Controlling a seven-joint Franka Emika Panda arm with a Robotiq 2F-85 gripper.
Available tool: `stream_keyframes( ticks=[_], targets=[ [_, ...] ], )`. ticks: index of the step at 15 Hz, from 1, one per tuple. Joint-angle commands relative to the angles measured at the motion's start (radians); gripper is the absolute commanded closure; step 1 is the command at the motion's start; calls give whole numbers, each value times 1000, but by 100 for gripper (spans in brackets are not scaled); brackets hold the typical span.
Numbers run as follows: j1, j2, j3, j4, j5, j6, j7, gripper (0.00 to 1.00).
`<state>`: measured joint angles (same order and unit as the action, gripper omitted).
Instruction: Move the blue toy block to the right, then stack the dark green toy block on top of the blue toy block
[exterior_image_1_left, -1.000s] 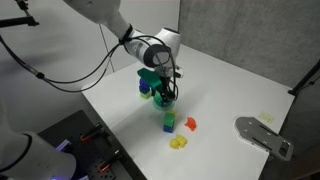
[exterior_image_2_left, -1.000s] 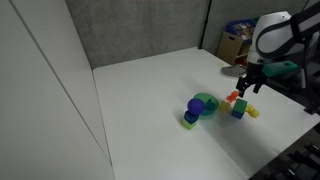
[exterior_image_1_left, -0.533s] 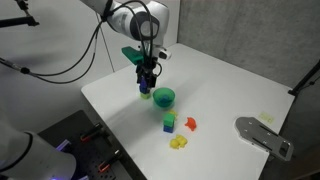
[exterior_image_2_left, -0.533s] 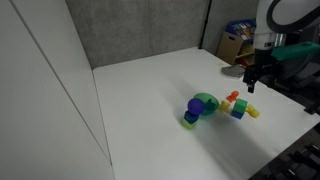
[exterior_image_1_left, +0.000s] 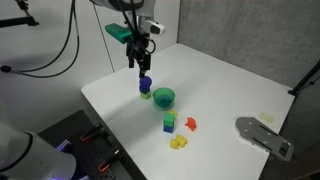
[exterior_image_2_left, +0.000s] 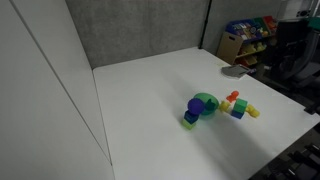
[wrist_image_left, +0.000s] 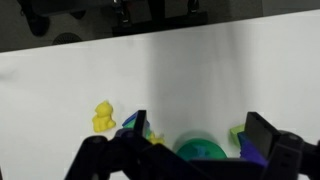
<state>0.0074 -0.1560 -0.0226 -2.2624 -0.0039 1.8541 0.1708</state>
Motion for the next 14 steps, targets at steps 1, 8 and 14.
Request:
stream_keyframes(
  ticks=[1, 8, 14],
  targets=[
    [-12, -165, -1, -81, 7, 2, -79, 0],
    [-15, -348, -3, -132, 18, -3, -108, 0],
    [-21, -339, 8, -131, 6, -2, -87, 0]
  ],
)
